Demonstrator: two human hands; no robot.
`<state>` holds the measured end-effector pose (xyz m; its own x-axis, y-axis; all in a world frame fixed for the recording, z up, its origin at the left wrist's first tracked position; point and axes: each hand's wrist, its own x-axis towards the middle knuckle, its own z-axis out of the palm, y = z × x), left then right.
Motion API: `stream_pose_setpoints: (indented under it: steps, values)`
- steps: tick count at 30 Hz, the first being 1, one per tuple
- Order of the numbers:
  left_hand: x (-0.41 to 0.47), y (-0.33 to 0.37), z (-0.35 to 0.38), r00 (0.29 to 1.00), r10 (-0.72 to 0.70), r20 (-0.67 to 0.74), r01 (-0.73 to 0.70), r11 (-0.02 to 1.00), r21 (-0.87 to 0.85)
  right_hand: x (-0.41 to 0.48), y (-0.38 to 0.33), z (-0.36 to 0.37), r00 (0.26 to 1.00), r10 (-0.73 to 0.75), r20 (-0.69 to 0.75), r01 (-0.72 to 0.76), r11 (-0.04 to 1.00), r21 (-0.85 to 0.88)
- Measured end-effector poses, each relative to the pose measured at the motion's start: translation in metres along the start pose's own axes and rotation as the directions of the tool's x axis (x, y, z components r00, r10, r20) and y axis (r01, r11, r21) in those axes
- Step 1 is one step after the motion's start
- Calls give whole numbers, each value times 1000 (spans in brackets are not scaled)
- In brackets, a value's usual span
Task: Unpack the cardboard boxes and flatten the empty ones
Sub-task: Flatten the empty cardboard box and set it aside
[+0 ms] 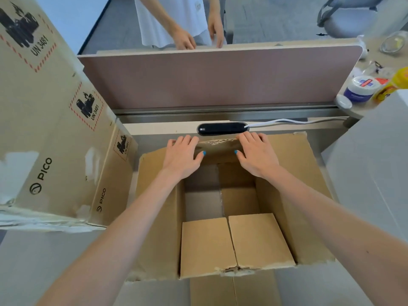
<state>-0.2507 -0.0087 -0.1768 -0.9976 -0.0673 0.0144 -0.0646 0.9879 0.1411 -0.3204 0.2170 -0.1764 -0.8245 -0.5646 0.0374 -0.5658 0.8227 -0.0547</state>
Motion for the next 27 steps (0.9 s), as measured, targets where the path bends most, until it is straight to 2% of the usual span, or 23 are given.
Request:
stream_pose_setpoints:
  steps: [4, 8, 12, 13, 15, 17, 19, 23, 27]
  values:
    - [-15, 3, -6, 998, -7, -60, 1, 996, -94, -10, 0, -6, 999, -22, 24, 22, 1000, -2]
    - [-44, 12, -11, 999, 17, -49, -21, 996, -83, -46, -9, -16, 999, -28, 23, 27, 998, 54]
    - [-80, 25, -16, 994, 104, -28, -105, 993, -53, -95, -22, -16, 992, -80, 95, 66, 988, 141]
    - [-90, 31, -17, 992, 124, 15, -123, 991, -49, -107, -26, -16, 989, -87, 123, 69, 987, 146]
    - [-110, 44, -22, 967, 134, 217, -118, 989, -87, -128, -35, -15, 973, -116, 199, 97, 990, 100]
    - [-132, 58, -24, 880, 134, 455, -110, 991, -79, -146, -43, -11, 962, -130, 242, 111, 990, 89]
    - [-150, 71, -23, 831, 139, 539, -145, 989, -33, -158, -49, -9, 951, -123, 284, 104, 991, 81]
    - [-165, 82, -20, 838, 145, 526, -202, 978, 52, -164, -53, -12, 920, -80, 383, 55, 996, 76]
    - [-169, 91, -40, 945, 110, 309, -131, 990, 48, -161, -58, -41, 964, -36, 262, 12, 996, 92]
